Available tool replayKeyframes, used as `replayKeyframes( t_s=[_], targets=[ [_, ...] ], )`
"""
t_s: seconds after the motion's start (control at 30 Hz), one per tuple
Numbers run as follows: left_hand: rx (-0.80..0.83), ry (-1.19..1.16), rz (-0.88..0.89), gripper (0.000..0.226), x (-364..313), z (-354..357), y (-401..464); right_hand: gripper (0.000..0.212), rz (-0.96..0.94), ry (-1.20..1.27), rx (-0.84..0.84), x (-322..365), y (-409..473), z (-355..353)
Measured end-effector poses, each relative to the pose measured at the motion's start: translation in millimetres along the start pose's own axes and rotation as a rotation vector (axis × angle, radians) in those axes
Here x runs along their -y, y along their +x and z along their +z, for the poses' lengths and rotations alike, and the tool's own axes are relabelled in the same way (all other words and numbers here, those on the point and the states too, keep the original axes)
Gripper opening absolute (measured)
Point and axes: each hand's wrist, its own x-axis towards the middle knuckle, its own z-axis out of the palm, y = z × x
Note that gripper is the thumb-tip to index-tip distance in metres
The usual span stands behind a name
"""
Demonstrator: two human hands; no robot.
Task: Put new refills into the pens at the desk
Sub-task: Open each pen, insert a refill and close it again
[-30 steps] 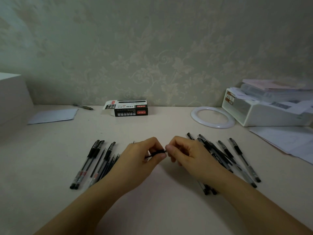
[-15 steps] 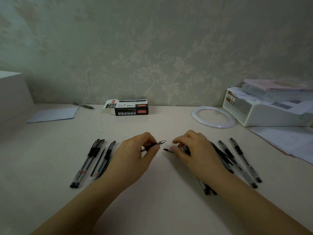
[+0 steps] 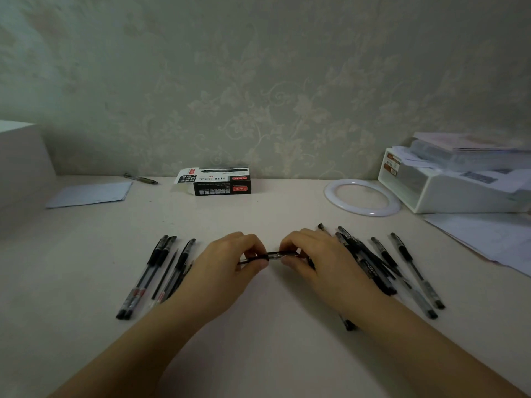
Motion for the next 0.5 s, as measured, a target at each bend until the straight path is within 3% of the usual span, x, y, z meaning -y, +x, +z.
replayKeyframes(
  t_s=[0.17,0.5],
  targets=[
    [-0.051,-0.066,0.009,0.016,-3,-1,0,0.011,-0.066,0.110,-0.007,-1,1,0],
    [-0.060,-0.058,0.113,0.015,-10,-7,1,0.011,-0.005,0.333,-0.062,-2,-2,-10]
  ],
)
